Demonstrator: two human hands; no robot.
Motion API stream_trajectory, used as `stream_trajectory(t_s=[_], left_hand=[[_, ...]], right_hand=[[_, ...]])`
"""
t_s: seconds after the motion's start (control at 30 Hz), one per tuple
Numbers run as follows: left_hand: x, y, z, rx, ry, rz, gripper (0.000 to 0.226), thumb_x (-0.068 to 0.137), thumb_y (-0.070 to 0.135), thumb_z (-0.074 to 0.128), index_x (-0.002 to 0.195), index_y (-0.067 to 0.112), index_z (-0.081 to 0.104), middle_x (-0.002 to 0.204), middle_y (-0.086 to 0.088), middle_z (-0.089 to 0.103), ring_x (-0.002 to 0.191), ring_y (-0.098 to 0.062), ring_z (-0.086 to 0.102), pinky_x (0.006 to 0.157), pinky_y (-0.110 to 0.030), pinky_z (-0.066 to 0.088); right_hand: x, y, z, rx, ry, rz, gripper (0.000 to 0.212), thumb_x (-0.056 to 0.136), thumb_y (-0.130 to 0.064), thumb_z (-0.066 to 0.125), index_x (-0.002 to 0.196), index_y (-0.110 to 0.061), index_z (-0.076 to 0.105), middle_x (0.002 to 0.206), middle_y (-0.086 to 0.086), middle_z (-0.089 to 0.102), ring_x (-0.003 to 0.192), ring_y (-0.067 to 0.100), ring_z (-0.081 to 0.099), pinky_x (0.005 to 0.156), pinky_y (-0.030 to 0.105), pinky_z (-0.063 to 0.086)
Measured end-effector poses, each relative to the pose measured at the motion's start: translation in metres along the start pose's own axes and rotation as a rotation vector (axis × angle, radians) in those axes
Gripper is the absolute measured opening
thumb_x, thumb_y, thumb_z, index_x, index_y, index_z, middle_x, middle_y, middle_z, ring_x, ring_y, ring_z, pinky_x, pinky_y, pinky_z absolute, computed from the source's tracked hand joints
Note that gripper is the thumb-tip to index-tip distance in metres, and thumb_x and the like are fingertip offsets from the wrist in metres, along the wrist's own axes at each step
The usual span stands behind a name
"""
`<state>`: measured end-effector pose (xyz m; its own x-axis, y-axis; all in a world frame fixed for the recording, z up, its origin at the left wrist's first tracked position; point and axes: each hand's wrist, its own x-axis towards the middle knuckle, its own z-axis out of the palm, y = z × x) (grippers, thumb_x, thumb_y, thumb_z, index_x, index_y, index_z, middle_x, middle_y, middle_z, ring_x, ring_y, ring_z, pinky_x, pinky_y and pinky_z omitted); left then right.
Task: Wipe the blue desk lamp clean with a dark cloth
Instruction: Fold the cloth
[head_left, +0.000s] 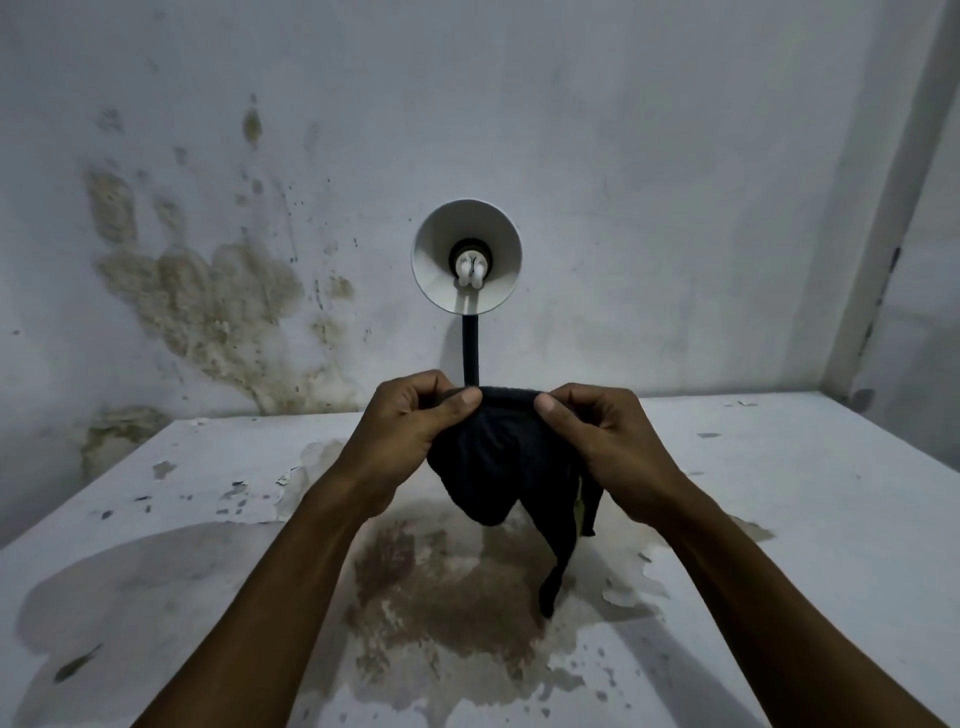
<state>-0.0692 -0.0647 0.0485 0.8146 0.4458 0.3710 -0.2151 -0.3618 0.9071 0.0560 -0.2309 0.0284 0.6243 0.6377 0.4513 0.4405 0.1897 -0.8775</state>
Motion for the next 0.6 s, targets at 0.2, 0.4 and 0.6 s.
stream_trajectory(t_s=[0.2, 0.4, 0.6], left_hand=[[0.002, 0.007, 0.0, 0.102, 0.129, 0.166, 0.017, 0.091, 0.018, 0.069, 0.082, 0.004, 0.066, 0.072, -0.011, 0.072, 0.064, -0.018, 0.068, 0.056, -0.025, 0.054], [0.004, 0.016, -0.004, 0.108, 0.186, 0.235, 0.013, 0.088, 0.017, 0.072, 0.079, 0.008, 0.069, 0.069, -0.005, 0.071, 0.064, -0.013, 0.067, 0.057, -0.025, 0.054], [0.004, 0.031, -0.01, 0.114, -0.17, 0.131, 0.026, 0.077, 0.025, 0.075, 0.086, 0.001, 0.073, 0.079, -0.017, 0.074, 0.072, -0.022, 0.071, 0.068, -0.032, 0.058]], right_hand=[[0.006, -0.016, -0.006, -0.211, 0.012, -0.054, 0.021, 0.097, -0.026, 0.063, 0.083, -0.016, 0.075, 0.073, 0.0, 0.072, 0.065, 0.009, 0.065, 0.06, 0.026, 0.049], [0.007, -0.029, -0.008, -0.193, -0.027, -0.036, 0.021, 0.09, -0.035, 0.07, 0.088, -0.014, 0.075, 0.073, 0.006, 0.074, 0.068, 0.023, 0.072, 0.061, 0.037, 0.056], [0.002, -0.03, -0.013, -0.053, -0.456, 0.225, 0.024, 0.087, -0.034, 0.073, 0.097, -0.012, 0.077, 0.095, 0.012, 0.076, 0.089, 0.026, 0.074, 0.079, 0.037, 0.059]])
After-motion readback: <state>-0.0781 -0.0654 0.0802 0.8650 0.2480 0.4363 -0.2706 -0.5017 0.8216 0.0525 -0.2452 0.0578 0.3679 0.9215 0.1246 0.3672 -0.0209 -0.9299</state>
